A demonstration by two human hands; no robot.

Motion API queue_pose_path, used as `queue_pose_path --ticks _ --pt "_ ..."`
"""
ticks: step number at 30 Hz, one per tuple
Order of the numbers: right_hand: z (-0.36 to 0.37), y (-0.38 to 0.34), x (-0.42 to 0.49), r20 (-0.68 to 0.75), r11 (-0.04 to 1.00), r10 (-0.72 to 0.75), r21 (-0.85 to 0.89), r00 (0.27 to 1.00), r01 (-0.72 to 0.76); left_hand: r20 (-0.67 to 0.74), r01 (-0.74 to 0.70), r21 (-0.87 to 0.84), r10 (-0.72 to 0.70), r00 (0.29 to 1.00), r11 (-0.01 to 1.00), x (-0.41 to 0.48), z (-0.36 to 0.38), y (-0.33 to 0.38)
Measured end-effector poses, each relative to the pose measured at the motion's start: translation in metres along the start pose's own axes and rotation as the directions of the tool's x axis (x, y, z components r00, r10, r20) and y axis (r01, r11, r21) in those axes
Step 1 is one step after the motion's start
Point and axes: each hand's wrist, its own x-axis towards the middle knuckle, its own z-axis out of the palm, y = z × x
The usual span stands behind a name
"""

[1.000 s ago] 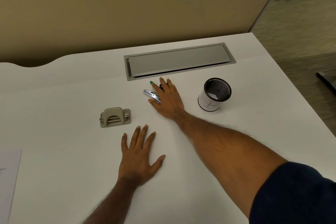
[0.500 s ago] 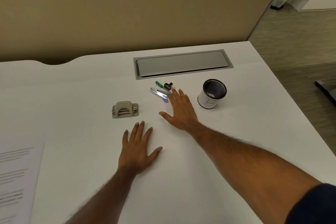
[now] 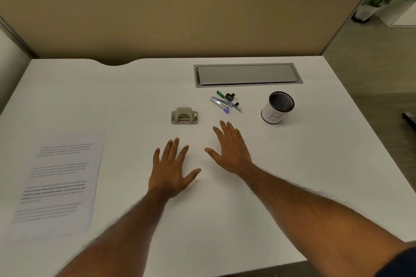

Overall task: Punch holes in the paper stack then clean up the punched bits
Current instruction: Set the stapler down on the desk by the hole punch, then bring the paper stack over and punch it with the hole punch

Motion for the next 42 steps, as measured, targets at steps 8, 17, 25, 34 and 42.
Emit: queue_pose_path --ticks 8,17,25,34,42 --pt "0.025 -0.061 -0.041 0.035 0.998 -0.045 0.041 0.998 0.043 -0.005 0.078 0.0 -0.078 0.997 0.997 -0.059 0.006 -0.051" --pt "0.055 -0.139 -0.06 0.118 0.99 -0.138 0.046 0.983 0.133 -0.045 0.277 -0.028 -0.278 0.959 0.96 -0.12 0.005 -0.121" --pt "0.059 -0.224 -0.042 0.114 0.97 -0.225 0.124 0.968 0.211 -0.147 0.387 -0.079 -0.394 0.907 0.919 -0.149 -0.01 -0.195" --pt "0.068 -0.299 0.002 0.145 0.958 -0.235 0.201 0.961 0.204 -0.14 0.471 -0.062 -0.475 0.869 0.88 -0.166 -0.015 -0.283" --pt "0.087 -0.344 0.024 0.157 0.944 -0.056 0.329 0.986 0.002 -0.123 0.554 -0.083 -0.56 0.819 0.828 -0.156 -0.022 -0.333"
